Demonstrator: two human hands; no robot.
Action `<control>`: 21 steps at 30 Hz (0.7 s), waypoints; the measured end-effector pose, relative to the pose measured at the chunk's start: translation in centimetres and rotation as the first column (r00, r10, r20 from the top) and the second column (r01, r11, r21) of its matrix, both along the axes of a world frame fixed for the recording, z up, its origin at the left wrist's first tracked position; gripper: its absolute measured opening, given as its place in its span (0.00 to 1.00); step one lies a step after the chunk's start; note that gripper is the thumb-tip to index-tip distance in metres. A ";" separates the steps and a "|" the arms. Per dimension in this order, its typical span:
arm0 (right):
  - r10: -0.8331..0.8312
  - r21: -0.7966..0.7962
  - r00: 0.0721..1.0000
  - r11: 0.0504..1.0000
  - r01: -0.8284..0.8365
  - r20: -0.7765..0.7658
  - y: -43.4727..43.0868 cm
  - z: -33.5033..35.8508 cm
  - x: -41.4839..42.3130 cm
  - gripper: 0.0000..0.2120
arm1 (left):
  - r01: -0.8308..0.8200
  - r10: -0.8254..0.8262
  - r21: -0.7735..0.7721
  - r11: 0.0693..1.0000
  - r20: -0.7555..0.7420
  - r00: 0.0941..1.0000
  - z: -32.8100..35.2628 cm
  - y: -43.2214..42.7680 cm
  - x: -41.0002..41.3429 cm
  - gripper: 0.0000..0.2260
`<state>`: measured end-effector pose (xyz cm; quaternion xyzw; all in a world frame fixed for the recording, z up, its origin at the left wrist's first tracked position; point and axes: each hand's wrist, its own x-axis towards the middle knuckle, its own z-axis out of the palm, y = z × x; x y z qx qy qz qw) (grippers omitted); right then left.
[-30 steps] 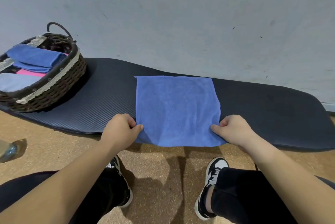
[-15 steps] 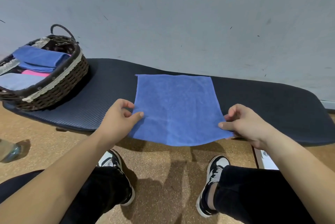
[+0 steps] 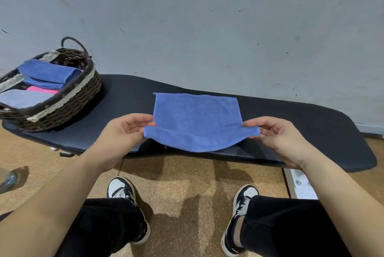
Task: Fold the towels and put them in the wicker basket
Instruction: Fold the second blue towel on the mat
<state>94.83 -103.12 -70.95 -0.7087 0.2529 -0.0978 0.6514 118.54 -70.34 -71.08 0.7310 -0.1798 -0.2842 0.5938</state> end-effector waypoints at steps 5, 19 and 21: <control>-0.114 -0.261 0.992 0.960 0.098 -0.050 0.5 -0.7 1.2 0.17 | 0.025 -0.030 0.035 0.999 0.145 0.989 -0.3 -0.4 -0.1 0.18; 0.097 -0.069 0.984 0.992 -0.109 -0.151 -0.8 1.1 0.8 0.08 | 0.216 -0.250 0.202 0.955 0.163 0.954 1.1 0.8 1.0 0.05; 0.066 0.009 0.991 0.998 -0.065 -0.113 -0.9 1.2 1.4 0.07 | 0.203 -0.235 0.194 0.960 0.162 0.958 1.3 0.6 1.4 0.05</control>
